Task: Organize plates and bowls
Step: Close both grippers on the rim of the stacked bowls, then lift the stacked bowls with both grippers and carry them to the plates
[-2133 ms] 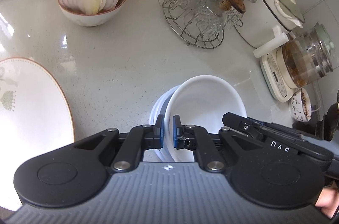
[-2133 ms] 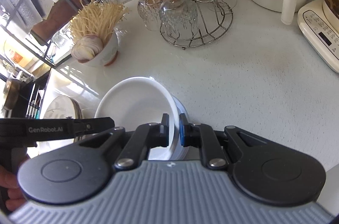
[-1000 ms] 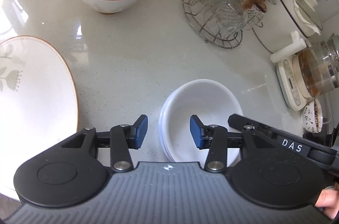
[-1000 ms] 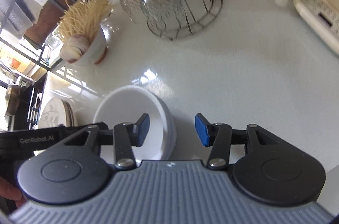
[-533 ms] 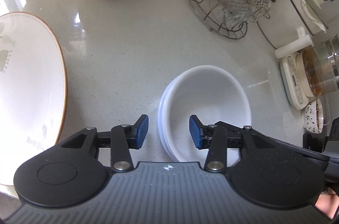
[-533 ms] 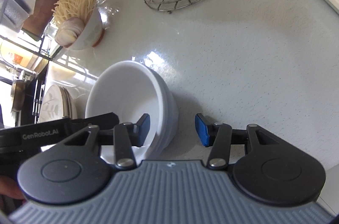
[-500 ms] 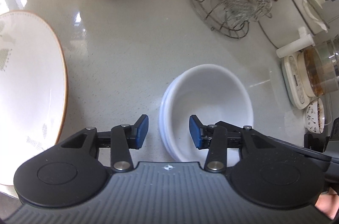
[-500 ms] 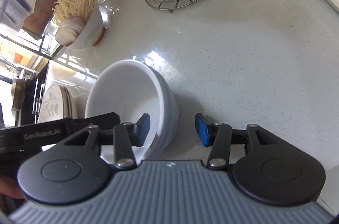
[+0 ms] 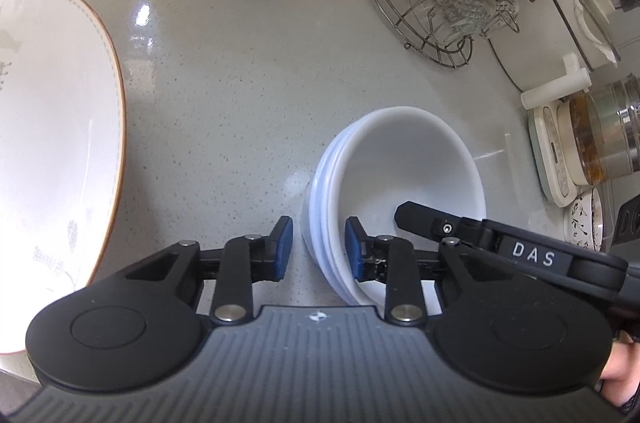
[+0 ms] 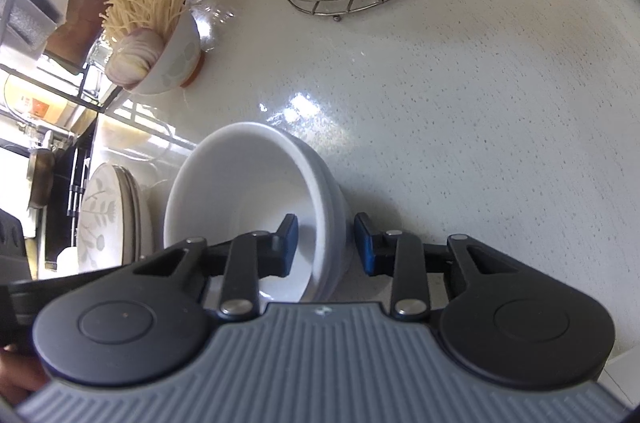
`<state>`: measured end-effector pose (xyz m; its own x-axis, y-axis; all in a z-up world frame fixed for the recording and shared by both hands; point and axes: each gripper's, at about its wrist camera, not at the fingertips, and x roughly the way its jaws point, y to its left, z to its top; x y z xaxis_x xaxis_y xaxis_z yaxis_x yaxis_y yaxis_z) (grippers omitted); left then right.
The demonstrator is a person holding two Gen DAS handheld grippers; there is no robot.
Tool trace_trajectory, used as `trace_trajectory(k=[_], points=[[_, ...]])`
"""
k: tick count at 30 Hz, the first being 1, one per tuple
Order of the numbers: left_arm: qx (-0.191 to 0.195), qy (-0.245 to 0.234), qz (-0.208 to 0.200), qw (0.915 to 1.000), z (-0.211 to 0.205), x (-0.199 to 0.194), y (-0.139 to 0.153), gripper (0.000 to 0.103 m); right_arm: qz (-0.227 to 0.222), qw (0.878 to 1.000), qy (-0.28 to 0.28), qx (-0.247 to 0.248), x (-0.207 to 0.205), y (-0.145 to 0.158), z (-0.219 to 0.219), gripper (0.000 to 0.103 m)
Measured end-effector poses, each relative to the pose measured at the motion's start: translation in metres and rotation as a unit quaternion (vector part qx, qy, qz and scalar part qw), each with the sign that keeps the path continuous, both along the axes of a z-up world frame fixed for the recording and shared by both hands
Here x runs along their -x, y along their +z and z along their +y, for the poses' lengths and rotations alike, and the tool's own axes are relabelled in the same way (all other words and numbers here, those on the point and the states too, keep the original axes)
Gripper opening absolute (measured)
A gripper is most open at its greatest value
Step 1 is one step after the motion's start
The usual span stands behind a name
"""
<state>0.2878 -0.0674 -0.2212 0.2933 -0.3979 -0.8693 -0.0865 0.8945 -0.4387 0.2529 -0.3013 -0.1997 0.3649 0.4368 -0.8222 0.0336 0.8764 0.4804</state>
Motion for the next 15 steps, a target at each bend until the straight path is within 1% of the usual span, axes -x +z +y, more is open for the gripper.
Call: trace_trajectory(k=[4, 6, 15], points=[[0.003, -0.004, -0.003, 1.0000, 0.001, 0.003, -0.001, 0.029, 0.001, 1.000, -0.010, 0.001, 0.000, 0.000, 0.001, 0.033], [0.008, -0.004, -0.003, 1.0000, 0.004, 0.004, 0.000, 0.026, 0.001, 1.000, -0.012, -0.002, 0.001, -0.001, 0.001, 0.031], [0.014, -0.009, 0.008, 0.9998, 0.010, 0.006, 0.001, 0.025, -0.003, 1.000, -0.014, -0.005, 0.006, 0.003, 0.005, 0.029]])
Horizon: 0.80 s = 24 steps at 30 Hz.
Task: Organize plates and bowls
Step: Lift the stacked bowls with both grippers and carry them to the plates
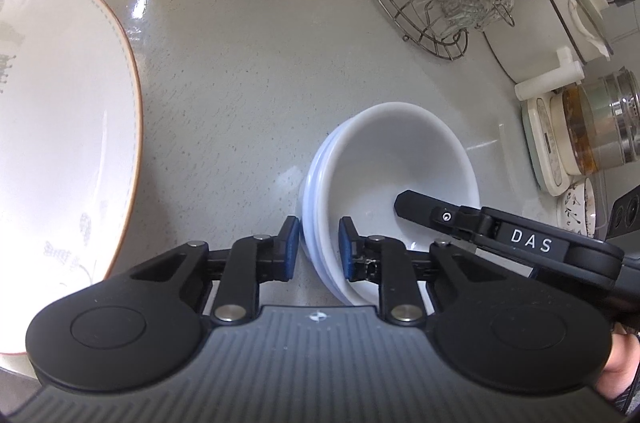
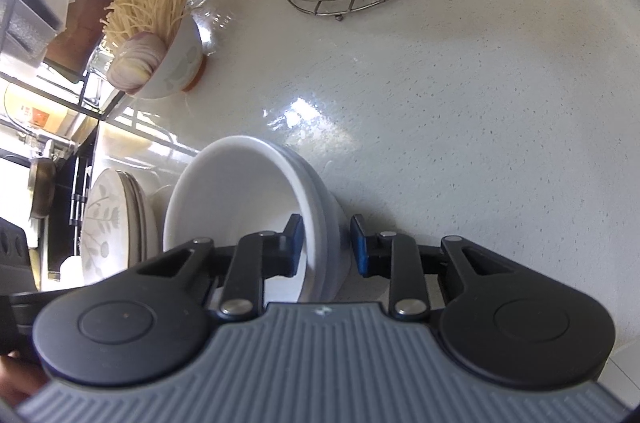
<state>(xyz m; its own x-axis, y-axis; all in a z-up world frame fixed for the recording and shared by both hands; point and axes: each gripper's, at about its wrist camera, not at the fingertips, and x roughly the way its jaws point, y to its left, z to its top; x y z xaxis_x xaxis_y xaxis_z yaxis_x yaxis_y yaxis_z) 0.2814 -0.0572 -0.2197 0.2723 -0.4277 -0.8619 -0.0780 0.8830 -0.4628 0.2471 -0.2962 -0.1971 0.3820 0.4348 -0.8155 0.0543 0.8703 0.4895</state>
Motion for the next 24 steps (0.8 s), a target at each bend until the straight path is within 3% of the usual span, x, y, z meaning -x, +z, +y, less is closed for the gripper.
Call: trace_trajectory(k=[6, 24], points=[[0.001, -0.006, 0.001, 1.0000, 0.005, 0.001, 0.013, 0.025, -0.006, 1.000, -0.001, 0.004, 0.008, 0.012, 0.005, 0.029], [0.002, -0.036, -0.081, 0.9960, 0.036, -0.001, 0.094, 0.025, -0.083, 0.997, -0.006, 0.003, 0.019, 0.078, 0.032, 0.029]])
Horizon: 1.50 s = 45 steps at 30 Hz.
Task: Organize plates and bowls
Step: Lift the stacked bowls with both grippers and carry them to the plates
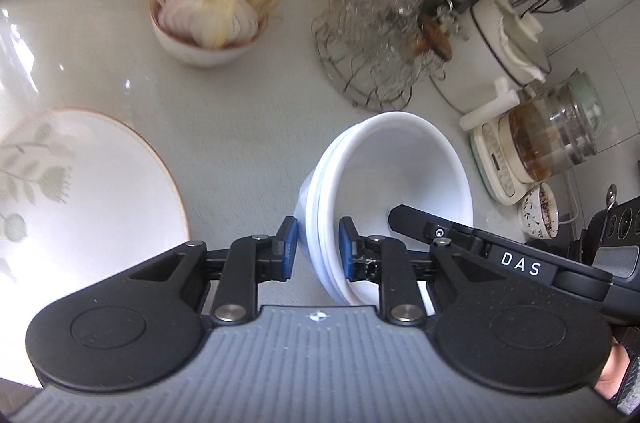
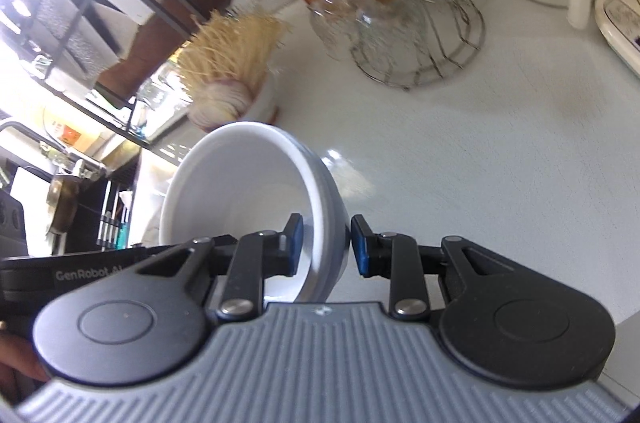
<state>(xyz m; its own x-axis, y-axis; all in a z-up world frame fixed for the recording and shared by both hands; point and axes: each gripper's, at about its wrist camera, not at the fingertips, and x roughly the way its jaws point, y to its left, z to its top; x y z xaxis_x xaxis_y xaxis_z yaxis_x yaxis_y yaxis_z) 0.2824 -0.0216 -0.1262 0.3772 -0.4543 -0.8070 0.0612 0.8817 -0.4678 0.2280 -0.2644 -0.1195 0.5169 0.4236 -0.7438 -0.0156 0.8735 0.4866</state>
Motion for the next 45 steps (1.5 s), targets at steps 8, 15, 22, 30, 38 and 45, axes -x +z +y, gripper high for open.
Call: trace_trajectory(k=[8, 15, 22, 30, 38, 45], points=[[0.009, 0.026, -0.019, 0.9994, 0.046, 0.019, 0.017, 0.025, -0.023, 0.999, 0.027, -0.003, 0.003, 0.016, 0.039, 0.029], [0.010, 0.063, -0.030, 0.9975, 0.089, 0.037, 0.018, 0.025, -0.032, 0.998, 0.058, -0.008, 0.005, 0.019, 0.077, 0.029], [-0.006, 0.092, -0.031, 0.9953, 0.130, 0.051, 0.016, 0.025, -0.036, 0.996, 0.085, -0.010, 0.003, 0.014, 0.119, 0.029], [-0.005, 0.123, -0.018, 0.9922, 0.164, 0.065, -0.001, 0.025, -0.024, 0.993, 0.114, 0.001, 0.004, 0.000, 0.159, 0.029], [-0.011, 0.128, 0.000, 0.9917, 0.174, 0.060, -0.028, 0.025, 0.002, 0.991, 0.131, 0.031, -0.007, -0.014, 0.181, 0.030], [-0.007, 0.135, 0.017, 0.9907, 0.180, 0.054, -0.049, 0.025, 0.026, 0.989, 0.136, 0.048, -0.015, -0.029, 0.189, 0.031]])
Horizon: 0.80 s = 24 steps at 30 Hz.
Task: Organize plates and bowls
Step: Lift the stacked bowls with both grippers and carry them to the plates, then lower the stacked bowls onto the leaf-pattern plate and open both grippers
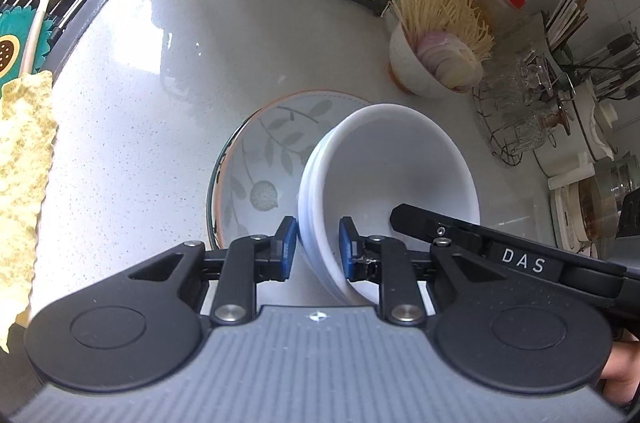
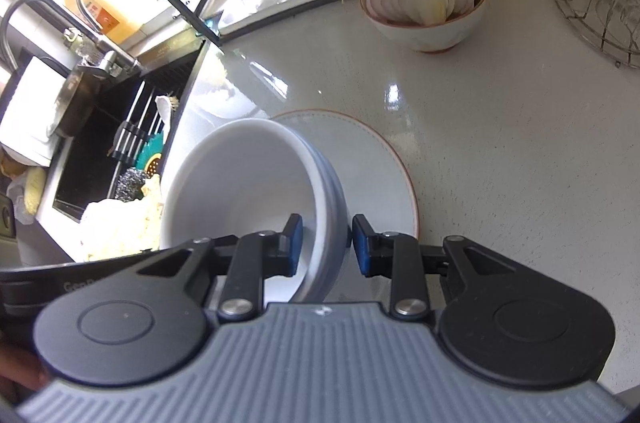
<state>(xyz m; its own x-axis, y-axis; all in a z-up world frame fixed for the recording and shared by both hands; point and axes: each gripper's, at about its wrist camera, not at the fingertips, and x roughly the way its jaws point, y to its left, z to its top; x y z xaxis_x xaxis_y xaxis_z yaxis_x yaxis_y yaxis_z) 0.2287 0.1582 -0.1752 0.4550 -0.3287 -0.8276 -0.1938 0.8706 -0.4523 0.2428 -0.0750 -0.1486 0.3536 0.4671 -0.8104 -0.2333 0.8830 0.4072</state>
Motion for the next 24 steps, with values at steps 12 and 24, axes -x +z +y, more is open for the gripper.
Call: trace_trajectory(k=[12, 24], points=[[-0.006, 0.009, 0.006, 0.9999, 0.000, -0.008, -0.015, 0.026, 0.006, 1.000, 0.008, 0.025, -0.010, -0.010, 0.012, 0.031], [-0.014, 0.000, -0.004, 0.9999, 0.006, -0.016, -0.005, 0.053, 0.004, 1.000, -0.008, 0.026, -0.012, 0.002, 0.009, 0.048]])
